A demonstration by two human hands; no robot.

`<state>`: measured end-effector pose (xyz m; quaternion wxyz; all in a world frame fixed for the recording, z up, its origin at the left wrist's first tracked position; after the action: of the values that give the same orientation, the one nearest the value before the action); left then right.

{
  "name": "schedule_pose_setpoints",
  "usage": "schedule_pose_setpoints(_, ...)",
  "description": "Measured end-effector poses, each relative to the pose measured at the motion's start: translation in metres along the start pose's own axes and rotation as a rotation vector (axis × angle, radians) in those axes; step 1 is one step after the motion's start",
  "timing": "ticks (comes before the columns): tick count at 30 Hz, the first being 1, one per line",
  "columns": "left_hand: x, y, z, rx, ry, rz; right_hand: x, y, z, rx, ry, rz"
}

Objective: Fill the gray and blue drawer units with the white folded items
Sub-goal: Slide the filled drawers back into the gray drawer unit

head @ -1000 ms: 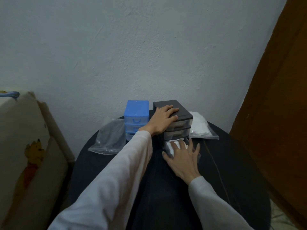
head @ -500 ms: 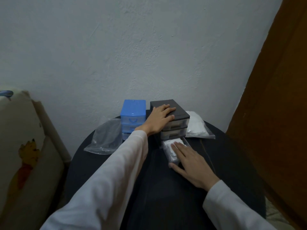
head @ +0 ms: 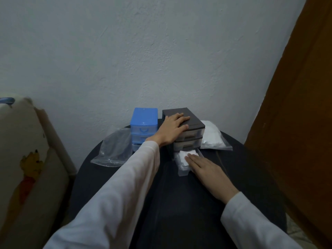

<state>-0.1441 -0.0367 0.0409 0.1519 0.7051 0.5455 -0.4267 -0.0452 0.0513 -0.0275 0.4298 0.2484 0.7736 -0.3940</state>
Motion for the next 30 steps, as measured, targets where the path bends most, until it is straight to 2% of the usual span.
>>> schedule_pose_setpoints(6,0.001,-0.001,0.001,0.008,0.002,-0.001,0.002,-0.017,-0.001,-0.008,0.114,-0.074)
schedule_pose_setpoints(12,0.001,-0.002,0.002,0.018,0.002,-0.003,0.003,-0.027,-0.003,-0.002,0.143,-0.075)
schedule_pose_setpoints(19,0.001,-0.004,0.002,0.008,0.001,-0.008,-0.012,-0.023,-0.012,0.035,-0.031,-0.191)
schedule_pose_setpoints(23,0.002,-0.003,0.002,0.014,-0.005,-0.01,-0.011,-0.024,-0.015,0.038,0.008,-0.207)
schedule_pose_setpoints(26,0.003,-0.004,0.004,0.019,-0.008,-0.012,-0.011,-0.03,-0.019,0.089,0.01,-0.237)
schedule_pose_setpoints(30,0.002,-0.004,0.005,0.023,0.009,-0.014,-0.007,-0.031,-0.025,0.188,-0.14,-0.271)
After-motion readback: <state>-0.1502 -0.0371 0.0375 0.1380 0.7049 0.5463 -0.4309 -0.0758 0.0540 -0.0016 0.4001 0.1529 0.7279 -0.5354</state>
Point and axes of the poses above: each hand's wrist, its own y-axis away from the middle knuckle, its own x-axis out of the palm, z = x × y, the point moved 9 cm from there along -y, towards the middle knuckle, and after that the axes turned 6 degrees about y, right-handed, at the moved point
